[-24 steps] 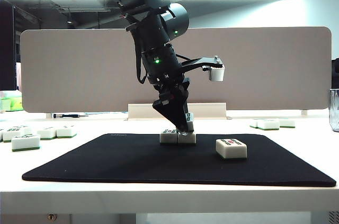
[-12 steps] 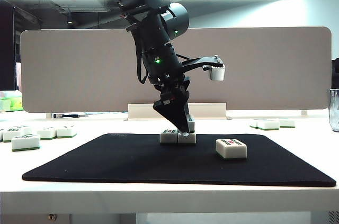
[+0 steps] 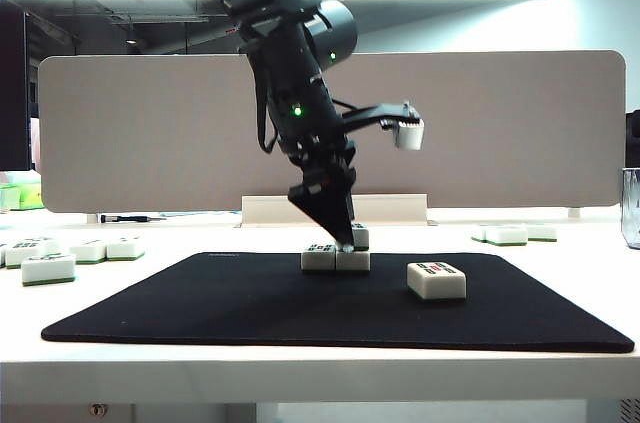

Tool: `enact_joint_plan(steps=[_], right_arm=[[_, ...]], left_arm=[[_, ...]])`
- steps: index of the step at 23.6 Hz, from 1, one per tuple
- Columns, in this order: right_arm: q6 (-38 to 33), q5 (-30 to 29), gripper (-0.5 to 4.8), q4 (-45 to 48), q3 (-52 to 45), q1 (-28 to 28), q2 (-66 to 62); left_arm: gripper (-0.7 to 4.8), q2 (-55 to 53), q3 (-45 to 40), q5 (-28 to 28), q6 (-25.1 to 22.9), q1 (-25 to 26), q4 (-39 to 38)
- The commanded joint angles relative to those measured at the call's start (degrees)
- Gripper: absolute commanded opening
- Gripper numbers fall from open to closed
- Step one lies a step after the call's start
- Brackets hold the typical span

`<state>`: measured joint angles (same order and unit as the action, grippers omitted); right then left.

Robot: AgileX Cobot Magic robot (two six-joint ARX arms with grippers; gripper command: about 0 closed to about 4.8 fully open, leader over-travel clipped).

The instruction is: Arrange four mahjong tiles into a neat stack, creating two layers of paired tiles.

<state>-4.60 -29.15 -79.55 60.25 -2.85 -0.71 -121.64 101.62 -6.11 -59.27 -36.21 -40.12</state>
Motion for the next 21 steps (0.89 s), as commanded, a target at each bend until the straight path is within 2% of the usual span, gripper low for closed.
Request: enact_joint_plan(steps=[1,3,4,6,8,13,18,21], right_arm=[[0.17,0.09,-0.01,0.48,0.17,-0.04,0.66],[0.17,0.09,-0.01,0.48,0.17,-0.04,0.66],[0.17,0.09,-0.01,0.48,0.17,-0.04,0.66],[0.17,0.09,-0.01,0.48,0.17,-0.04,0.66],[0.17,0.09,-0.01,0.48,0.17,-0.04,0.66],[0.17,0.09,-0.01,0.48,0.17,-0.04,0.66],[0.17,0.07,-0.01,0.48,0.17,-0.04,0.66],[0.17,0.09,-0.01,0.48,0.17,-0.04,0.66]], left_arm=[[3.11,3.58,0.42,-0.13,3.08,-0.59,0.02],[3.11,5.64,0.42,-0.35,7.72,-1.44,-1.05],[3.11,6.45,0.42,-1.57,12.48,-2.25,-2.03],[3.11,6.73,0.42,-3.13,17.00,-4.46,-4.33],[3.11,6.27,0.39,-3.10,17.29,-6.93,-6.86],[3.11,3.34,0.35,-2.91,17.27,-10.80,-6.91],[3.11,0.04,0.33,-3.17,17.55,-10.91,-7.98],[3.10,-0.55,0.33,-6.84,17.79,-10.93,-7.34]])
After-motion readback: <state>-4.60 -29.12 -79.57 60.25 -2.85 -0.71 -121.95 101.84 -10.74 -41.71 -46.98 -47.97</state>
